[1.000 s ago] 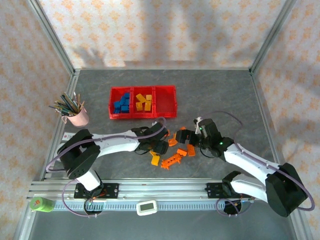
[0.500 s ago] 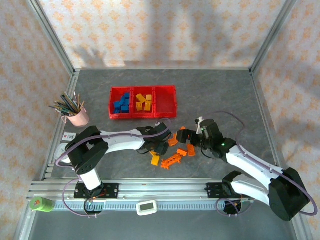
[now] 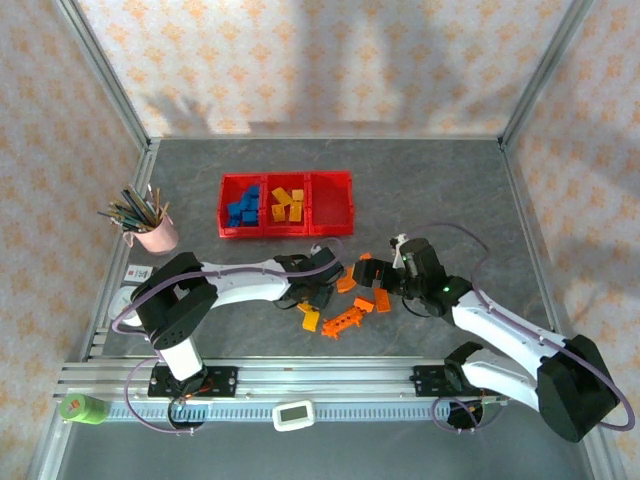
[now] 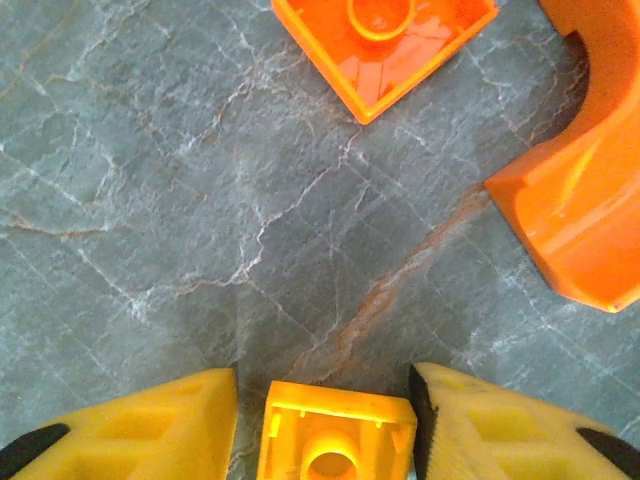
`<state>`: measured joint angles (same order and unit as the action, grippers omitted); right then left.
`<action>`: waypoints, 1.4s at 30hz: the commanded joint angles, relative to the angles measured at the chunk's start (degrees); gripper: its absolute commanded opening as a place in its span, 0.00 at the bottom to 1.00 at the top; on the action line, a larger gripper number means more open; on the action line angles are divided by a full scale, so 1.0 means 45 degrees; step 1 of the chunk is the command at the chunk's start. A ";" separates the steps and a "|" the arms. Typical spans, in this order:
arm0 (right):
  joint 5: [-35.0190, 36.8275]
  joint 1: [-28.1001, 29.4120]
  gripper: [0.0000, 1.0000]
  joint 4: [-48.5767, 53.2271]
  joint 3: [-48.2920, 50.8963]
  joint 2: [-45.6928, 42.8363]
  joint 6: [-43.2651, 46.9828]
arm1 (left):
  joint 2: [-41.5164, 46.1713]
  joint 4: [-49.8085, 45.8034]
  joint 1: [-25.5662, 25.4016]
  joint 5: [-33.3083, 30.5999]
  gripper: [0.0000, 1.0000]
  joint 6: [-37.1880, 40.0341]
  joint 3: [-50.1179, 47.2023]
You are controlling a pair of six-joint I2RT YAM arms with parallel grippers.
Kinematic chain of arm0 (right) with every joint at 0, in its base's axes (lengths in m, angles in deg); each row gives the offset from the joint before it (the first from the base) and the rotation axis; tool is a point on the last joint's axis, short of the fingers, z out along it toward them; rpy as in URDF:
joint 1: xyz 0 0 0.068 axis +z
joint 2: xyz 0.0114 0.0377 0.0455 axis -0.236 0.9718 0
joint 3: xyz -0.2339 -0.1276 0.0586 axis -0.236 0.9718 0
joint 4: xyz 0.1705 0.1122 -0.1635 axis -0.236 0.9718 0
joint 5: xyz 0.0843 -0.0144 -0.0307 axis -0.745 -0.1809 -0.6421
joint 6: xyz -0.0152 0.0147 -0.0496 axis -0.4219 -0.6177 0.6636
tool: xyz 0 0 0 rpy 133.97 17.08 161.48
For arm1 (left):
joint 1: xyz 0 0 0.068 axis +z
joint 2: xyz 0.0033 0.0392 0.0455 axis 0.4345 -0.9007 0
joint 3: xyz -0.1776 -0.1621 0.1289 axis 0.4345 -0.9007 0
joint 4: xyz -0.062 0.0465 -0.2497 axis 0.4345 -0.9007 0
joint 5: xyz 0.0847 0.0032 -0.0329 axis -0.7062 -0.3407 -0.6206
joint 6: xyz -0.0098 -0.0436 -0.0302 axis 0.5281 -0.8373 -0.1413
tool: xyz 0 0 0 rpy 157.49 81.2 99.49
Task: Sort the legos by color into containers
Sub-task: Pick up the lego from the middle-left of the table, then place the lego in the container.
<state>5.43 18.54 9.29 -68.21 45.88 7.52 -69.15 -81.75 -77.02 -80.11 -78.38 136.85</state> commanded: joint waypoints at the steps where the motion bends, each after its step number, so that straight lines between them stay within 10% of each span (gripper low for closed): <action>1: 0.0295 -0.0062 1.00 -0.0090 0.0112 0.0062 -0.0037 | 0.0121 -0.0700 0.0052 -0.0749 0.44 0.0049 -0.0361; 18: -0.0009 -0.0062 1.00 0.0587 -0.0850 0.0054 0.0767 | 0.1712 -0.0966 0.0319 -0.1633 0.38 -0.0333 -0.0482; 27: -0.0986 -0.0024 1.00 -0.0900 -0.1860 0.1009 0.0599 | 0.2852 -0.1162 0.2878 -0.2471 0.38 -0.0322 0.1171; 42: -0.0534 0.0172 1.00 -0.2141 -0.3227 0.2796 0.0418 | -0.3040 -0.0171 0.6178 -0.2203 0.36 -0.0367 0.7845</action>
<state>1.73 18.99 1.27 -80.84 58.16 9.03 -78.60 -82.62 -50.44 -90.58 -79.17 168.28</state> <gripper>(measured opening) 0.997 0.363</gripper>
